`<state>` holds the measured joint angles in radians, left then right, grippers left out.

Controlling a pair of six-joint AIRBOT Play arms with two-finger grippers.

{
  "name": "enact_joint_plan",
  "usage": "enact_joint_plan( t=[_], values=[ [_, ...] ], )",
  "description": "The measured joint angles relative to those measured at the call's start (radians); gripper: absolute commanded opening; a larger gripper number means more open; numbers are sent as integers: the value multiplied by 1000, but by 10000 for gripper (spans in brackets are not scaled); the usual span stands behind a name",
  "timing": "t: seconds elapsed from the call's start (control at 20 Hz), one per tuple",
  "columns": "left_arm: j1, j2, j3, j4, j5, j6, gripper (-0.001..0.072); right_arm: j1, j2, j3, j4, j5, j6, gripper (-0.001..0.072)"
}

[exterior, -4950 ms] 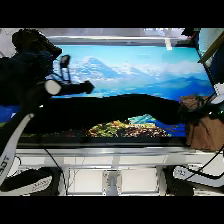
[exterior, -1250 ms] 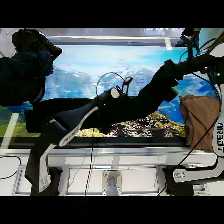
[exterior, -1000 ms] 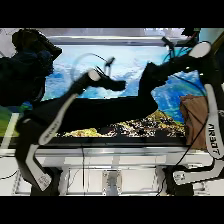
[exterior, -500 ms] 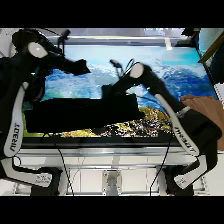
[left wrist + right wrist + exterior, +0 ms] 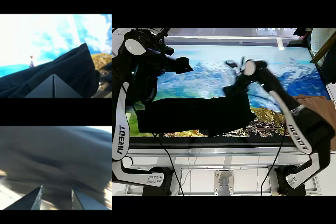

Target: Fold the clothes and pants, and hang the long-sleeved shirts on hangers.

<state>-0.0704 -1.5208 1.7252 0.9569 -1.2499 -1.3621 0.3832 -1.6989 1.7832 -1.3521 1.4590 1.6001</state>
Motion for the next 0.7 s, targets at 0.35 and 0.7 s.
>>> enact_joint_plan(
  t=[0.35,0.7],
  values=[
    [1,0,0,1,-1,0,18,-468,-34,-76,203,105,-110,407],
    [1,-1,0,1,-1,1,18,-642,-217,-133,557,99,-280,484]
  ],
)
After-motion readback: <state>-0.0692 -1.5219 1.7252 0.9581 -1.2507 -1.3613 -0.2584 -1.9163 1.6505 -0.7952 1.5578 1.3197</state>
